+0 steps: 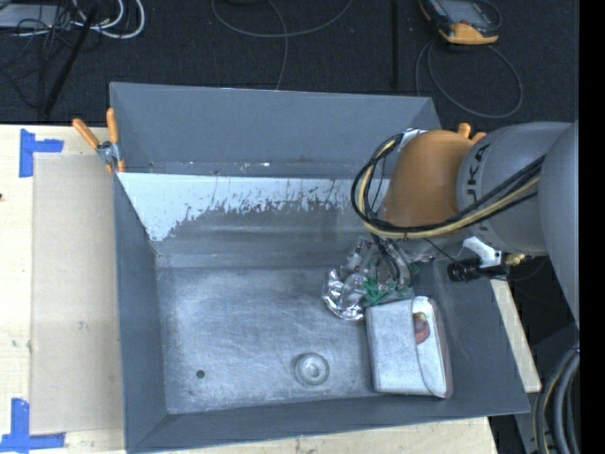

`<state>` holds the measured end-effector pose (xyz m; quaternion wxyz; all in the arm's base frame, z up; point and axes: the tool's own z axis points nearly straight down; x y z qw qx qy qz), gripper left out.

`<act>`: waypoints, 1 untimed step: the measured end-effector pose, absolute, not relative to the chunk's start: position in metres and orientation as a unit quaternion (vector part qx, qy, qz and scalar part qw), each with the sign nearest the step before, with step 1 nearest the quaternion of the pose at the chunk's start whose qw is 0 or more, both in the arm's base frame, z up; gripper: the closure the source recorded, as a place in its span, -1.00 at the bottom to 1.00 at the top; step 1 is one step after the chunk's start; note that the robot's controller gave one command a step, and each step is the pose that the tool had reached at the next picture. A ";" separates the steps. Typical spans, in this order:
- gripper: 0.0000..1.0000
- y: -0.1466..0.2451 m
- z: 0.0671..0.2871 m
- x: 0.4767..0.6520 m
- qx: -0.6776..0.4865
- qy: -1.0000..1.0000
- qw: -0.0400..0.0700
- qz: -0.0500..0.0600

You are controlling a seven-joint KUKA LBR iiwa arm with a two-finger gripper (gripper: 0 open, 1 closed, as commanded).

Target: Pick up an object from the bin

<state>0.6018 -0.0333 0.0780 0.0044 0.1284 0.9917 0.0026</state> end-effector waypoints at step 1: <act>1.00 -0.042 0.210 0.587 0.138 0.990 0.004 0.000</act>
Offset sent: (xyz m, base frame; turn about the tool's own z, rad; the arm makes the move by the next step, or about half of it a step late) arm -0.0166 -0.0093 0.1277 0.0226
